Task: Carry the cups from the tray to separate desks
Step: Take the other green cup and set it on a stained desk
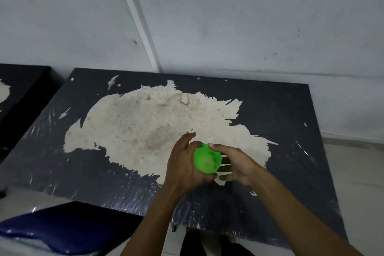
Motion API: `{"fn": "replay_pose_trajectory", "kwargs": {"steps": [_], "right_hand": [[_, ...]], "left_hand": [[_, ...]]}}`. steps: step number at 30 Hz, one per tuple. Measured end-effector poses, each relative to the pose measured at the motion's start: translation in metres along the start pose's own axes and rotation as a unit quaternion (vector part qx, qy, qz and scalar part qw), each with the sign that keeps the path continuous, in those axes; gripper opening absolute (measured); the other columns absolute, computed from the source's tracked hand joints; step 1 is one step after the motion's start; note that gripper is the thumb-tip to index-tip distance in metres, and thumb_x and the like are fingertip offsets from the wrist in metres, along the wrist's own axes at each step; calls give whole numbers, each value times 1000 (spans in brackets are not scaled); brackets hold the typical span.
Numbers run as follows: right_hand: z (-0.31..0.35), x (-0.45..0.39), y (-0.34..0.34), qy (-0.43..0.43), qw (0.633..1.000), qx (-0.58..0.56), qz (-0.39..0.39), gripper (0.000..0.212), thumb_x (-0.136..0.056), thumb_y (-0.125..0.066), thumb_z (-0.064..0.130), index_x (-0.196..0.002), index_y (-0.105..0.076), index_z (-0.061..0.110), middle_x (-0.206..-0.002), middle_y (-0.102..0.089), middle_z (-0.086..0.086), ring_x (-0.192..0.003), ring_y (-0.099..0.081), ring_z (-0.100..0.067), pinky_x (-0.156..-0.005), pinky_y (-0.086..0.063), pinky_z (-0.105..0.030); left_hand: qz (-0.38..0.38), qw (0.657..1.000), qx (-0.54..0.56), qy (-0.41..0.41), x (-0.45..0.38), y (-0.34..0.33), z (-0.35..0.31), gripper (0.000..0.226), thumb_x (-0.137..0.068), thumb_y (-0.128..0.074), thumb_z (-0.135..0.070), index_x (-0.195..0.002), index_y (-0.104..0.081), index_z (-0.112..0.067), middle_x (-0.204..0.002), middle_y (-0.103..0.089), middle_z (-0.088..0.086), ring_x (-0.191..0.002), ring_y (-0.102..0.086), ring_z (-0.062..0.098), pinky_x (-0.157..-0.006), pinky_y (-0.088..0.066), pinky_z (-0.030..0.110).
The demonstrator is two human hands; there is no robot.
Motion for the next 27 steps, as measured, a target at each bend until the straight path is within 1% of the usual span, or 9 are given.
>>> {"fn": "replay_pose_trajectory", "kwargs": {"steps": [4, 9, 12, 15, 17, 22, 27], "right_hand": [[1, -11, -2, -4, 999, -39, -33, 53, -67, -77, 54, -109, -71, 20, -115, -67, -6, -108, -61, -26, -98, -48, -48], [4, -17, -1, -5, 996, -72, -53, 45, -80, -66, 55, -110, -68, 22, -120, -65, -6, -116, -56, -25, -103, -44, -48], [-3, -22, 2, -10, 994, -79, -74, 48, -81, -61, 59, -112, -68, 23, -123, -63, -7, -119, -55, -24, -103, -43, -48], [-13, -25, 5, -11, 992, -93, -88, 54, -79, -61, 63, -115, -68, 24, -127, -63, -5, -120, -55, -23, -104, -43, -49], [-17, -25, 4, -11, 990, -109, -84, 55, -81, -59, 62, -117, -67, 22, -125, -65, -3, -119, -56, -23, -105, -42, -49], [-22, -27, 4, -16, 989, -126, -76, 60, -84, -51, 64, -123, -65, 19, -125, -65, -4, -119, -57, -25, -105, -42, -48], [-26, -29, 3, -10, 987, -140, -73, 63, -81, -53, 66, -121, -66, 19, -125, -66, -2, -119, -57, -26, -105, -42, -50]], "left_hand": [[7, 1000, 18, -24, -15, -3, 12, 87, -41, -74, -58, -116, -61, -17, -144, -44, 3, -132, -44, 21, -99, -47, 42], [36, 998, 31, -37, -28, -13, 28, 89, -41, -79, -57, -117, -60, -15, -145, -44, 2, -131, -45, 22, -99, -47, 41], [58, 997, 38, -39, -34, -23, 42, 92, -40, -74, -63, -117, -60, -14, -143, -45, 4, -128, -47, 23, -98, -48, 40], [70, 996, 43, -35, -36, -32, 52, 90, -41, -78, -58, -118, -60, -15, -143, -45, 2, -127, -48, 22, -98, -48, 37], [76, 995, 44, -36, -37, -37, 56, 88, -42, -80, -55, -119, -59, -15, -143, -45, 2, -127, -48, 22, -98, -47, 36], [86, 994, 50, -42, -38, -43, 60, 87, -43, -80, -54, -118, -59, -15, -143, -45, 2, -126, -49, 23, -97, -48, 40], [95, 993, 50, -49, -40, -48, 59, 86, -43, -78, -55, -118, -59, -17, -144, -44, 2, -127, -47, 22, -97, -48, 38]]}}
Point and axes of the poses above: each hand's wrist, its own x-axis away from the middle knuckle, its own y-axis out of the back of the hand, z = x × y, the point moved 8 cm from there along -x, towards the middle knuckle
